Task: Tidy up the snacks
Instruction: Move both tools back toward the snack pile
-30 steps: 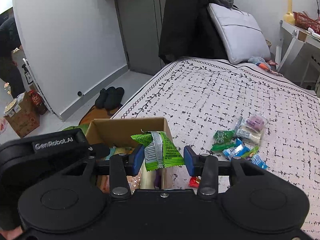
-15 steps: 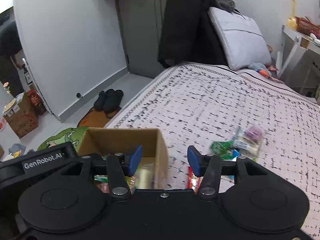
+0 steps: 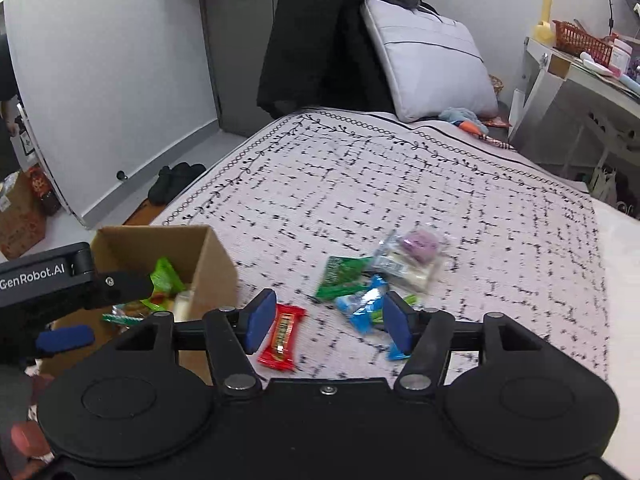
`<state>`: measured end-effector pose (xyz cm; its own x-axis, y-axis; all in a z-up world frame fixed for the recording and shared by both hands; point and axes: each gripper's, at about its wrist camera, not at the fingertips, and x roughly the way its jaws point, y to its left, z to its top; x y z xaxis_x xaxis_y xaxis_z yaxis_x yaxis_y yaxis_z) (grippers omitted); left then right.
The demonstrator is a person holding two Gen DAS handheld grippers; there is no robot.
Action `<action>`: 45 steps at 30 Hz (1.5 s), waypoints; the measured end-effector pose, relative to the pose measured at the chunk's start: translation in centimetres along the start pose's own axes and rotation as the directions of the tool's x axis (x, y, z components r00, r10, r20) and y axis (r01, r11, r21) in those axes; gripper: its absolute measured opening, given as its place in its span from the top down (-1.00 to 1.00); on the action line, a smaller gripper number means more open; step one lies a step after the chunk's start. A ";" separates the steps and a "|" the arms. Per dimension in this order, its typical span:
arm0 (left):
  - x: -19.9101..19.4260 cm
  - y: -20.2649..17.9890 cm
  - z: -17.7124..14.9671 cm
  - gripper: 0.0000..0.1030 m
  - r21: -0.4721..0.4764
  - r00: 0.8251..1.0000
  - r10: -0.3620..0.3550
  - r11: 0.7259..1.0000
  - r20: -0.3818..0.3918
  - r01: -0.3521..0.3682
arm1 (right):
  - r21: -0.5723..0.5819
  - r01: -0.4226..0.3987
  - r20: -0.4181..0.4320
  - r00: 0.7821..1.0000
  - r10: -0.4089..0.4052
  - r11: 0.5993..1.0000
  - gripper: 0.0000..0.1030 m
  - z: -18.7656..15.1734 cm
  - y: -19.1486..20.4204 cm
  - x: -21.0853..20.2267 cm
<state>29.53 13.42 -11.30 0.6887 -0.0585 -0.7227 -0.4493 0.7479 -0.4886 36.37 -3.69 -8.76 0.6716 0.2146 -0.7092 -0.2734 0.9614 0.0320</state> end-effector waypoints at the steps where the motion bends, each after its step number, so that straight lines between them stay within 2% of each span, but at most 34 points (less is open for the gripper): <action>1: 0.0 -0.5 -0.2 -0.88 0.013 1.000 -0.007 1.000 0.004 0.007 | -0.005 0.000 -0.002 1.000 0.000 1.000 -0.14 0.0 -0.3 0.0; 7: -0.3 -3.8 -1.4 -0.88 0.107 0.996 -0.072 0.992 0.048 0.066 | -0.026 0.005 -0.009 1.000 -0.005 1.000 -0.14 0.0 -2.9 0.0; 16: 0.4 -7.5 -3.3 -0.83 0.236 0.988 -0.108 0.968 0.106 0.080 | 0.016 -0.017 0.017 1.000 0.017 1.000 -0.14 1.2 -7.0 0.3; 19: 0.9 -8.4 -3.8 -0.77 0.266 0.986 -0.123 0.960 0.109 0.091 | 0.071 -0.029 0.014 1.000 0.028 0.997 -0.14 0.7 -8.6 1.0; 23: 1.9 -9.4 -4.5 -0.58 0.297 0.988 -0.121 0.951 0.094 0.089 | 0.119 -0.045 0.001 0.999 0.046 0.992 -0.14 -0.1 -10.2 2.2; 27: 3.3 -10.4 -5.2 -0.32 0.326 0.992 -0.105 0.942 0.069 0.077 | 0.172 -0.057 -0.010 0.998 0.060 0.983 -0.14 -0.7 -11.8 3.6; 30: 4.3 -11.0 -5.7 -0.30 0.344 0.995 -0.067 0.938 0.070 0.039 | 0.184 -0.059 0.003 0.998 0.060 0.981 -0.14 -1.0 -12.5 4.6; 34: 5.8 -11.5 -6.1 -0.26 0.358 0.998 -0.044 0.933 0.052 0.023 | 0.190 -0.055 0.022 0.998 0.052 0.980 -0.14 -1.4 -13.5 6.1; 45: 9.6 -11.8 -6.8 -0.03 0.367 0.996 0.084 0.926 0.036 -0.092 | 0.226 -0.150 0.014 0.989 0.151 0.963 -0.14 -1.9 -14.7 9.6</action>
<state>37.61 -0.49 -15.79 0.6683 0.0285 -0.7434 -0.2703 0.9403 -0.2069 45.54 -16.09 -17.43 0.6325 0.3593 -0.6861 -0.2081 0.9322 0.2963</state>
